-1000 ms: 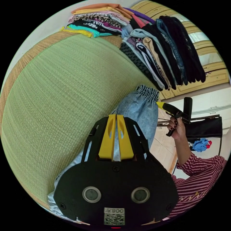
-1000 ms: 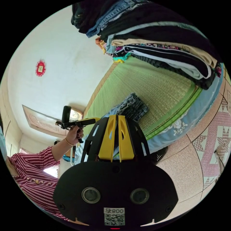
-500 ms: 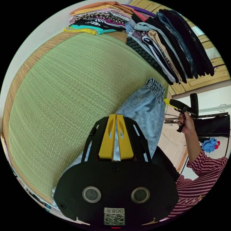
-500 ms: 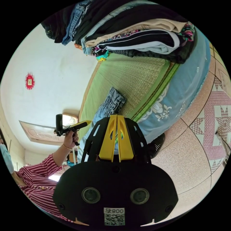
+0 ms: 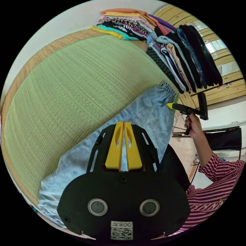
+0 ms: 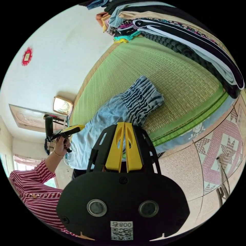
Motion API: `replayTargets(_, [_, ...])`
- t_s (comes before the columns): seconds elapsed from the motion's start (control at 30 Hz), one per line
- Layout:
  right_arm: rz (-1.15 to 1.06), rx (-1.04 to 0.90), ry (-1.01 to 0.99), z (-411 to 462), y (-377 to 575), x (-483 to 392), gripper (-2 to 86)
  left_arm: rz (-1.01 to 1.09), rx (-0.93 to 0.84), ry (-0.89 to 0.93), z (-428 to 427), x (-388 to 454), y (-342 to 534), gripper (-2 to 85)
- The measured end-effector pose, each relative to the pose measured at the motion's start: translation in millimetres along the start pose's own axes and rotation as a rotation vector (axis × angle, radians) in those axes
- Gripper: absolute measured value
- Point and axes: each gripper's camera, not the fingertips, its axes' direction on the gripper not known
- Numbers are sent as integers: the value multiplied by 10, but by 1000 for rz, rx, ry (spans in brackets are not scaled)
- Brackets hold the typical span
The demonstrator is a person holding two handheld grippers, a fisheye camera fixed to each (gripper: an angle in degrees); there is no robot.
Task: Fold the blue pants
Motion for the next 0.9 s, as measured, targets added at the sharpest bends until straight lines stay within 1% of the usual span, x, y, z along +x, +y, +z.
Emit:
replayTargets(0.13, [-28,4,53,52,14,-239,3,-130,78,7,-130,-498,627,2])
replayTargets(0.2, [-85,-2,53,108,0,-502,5,-263,106,-57,-183,-921,1145,1])
replayTargets(0.23, [-138,-6,5,186,-18,-721,9,-301,104,-72,-178,-1033,1271,1])
replayTargets(0.3, [-226,-57,-73,435,-81,-1134,16,-451,81,-122,-87,-1466,1747,1])
replayTargets(0.33, [-292,-106,-115,683,-127,-1470,25,-481,76,-125,-46,-1560,1854,1])
replayTargets(0.37, [-357,-161,-159,972,-169,-1827,37,-526,59,-119,64,-1725,2043,1])
replayTargets(0.4, [-391,-195,-177,1136,-190,-2016,45,-548,73,-67,182,-1851,2198,1])
replayTargets(0.47, [-508,-322,-203,1825,-277,-2756,69,-568,135,-15,294,-1962,2344,1])
replayTargets(0.5, [-536,-347,-199,1993,-298,-2931,74,-567,147,-13,369,-2011,2376,1])
replayTargets(0.57, [-615,-428,-166,2633,-395,-3547,81,-555,155,-31,476,-2072,2389,1])
replayTargets(0.6, [-632,-451,-162,2789,-418,-3679,83,-543,159,-39,544,-2122,2395,1])
replayTargets(0.67, [-665,-550,-160,3395,-477,-4068,87,-527,167,-39,642,-2217,2418,1])
replayTargets(0.7, [-665,-583,-166,3546,-475,-4133,87,-514,172,-33,704,-2288,2437,1])
replayTargets(0.77, [-659,-711,-217,4039,-342,-4298,88,-516,179,-7,790,-2421,2468,1])
replayTargets(0.83, [-682,-759,-234,4192,-119,-4375,84,-527,190,28,839,-2558,2492,2])
replayTargets(0.9, [-716,-738,-235,4129,136,-4425,77,-501,289,28,768,-2669,2502,4])
